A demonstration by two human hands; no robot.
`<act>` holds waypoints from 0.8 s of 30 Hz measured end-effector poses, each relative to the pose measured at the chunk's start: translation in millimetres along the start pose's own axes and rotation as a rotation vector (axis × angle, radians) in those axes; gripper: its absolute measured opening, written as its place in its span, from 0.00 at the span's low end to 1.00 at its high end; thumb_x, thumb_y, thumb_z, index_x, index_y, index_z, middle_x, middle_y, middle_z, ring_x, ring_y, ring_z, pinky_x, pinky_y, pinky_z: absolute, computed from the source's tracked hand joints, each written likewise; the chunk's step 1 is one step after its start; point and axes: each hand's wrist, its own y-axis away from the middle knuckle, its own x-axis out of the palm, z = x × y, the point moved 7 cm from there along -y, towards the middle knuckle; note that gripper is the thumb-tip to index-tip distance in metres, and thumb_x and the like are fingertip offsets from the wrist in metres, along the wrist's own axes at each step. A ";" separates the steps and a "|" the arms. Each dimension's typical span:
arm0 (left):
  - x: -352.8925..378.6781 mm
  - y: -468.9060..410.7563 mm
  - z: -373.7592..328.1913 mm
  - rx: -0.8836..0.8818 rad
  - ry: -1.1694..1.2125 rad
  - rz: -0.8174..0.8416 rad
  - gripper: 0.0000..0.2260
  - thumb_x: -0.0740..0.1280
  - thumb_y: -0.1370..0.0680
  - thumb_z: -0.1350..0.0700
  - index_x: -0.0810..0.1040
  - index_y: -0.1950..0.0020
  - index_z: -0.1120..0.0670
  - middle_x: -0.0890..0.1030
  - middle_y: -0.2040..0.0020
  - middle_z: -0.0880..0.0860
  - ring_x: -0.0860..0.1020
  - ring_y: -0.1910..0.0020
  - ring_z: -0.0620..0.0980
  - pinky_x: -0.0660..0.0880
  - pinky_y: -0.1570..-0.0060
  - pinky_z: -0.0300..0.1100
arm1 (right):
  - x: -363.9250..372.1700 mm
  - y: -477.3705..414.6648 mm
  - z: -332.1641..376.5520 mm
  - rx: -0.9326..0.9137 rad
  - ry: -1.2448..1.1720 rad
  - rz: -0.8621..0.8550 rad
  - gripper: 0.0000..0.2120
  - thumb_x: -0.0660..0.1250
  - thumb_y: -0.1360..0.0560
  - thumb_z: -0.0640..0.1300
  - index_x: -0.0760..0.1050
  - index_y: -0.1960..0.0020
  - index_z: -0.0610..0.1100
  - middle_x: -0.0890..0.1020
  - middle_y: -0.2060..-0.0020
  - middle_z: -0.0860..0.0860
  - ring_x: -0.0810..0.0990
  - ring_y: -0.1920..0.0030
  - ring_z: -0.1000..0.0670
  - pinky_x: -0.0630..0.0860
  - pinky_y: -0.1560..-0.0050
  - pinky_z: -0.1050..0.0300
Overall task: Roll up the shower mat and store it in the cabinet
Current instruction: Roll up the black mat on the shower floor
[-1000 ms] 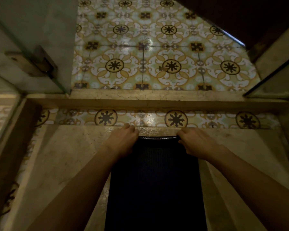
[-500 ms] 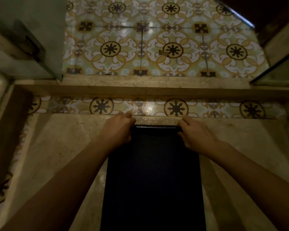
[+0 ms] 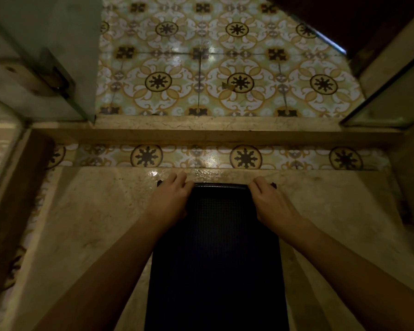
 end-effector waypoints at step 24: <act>-2.6 0.9 -0.5 -0.018 -0.004 0.010 0.16 0.66 0.29 0.64 0.73 0.41 0.60 0.77 0.46 0.60 0.71 0.45 0.58 0.75 0.52 0.50 | -4.2 -2.2 2.3 -0.041 0.099 0.007 0.16 0.65 0.35 0.28 0.71 0.49 0.38 0.74 0.55 0.42 0.75 0.58 0.43 0.72 0.69 0.51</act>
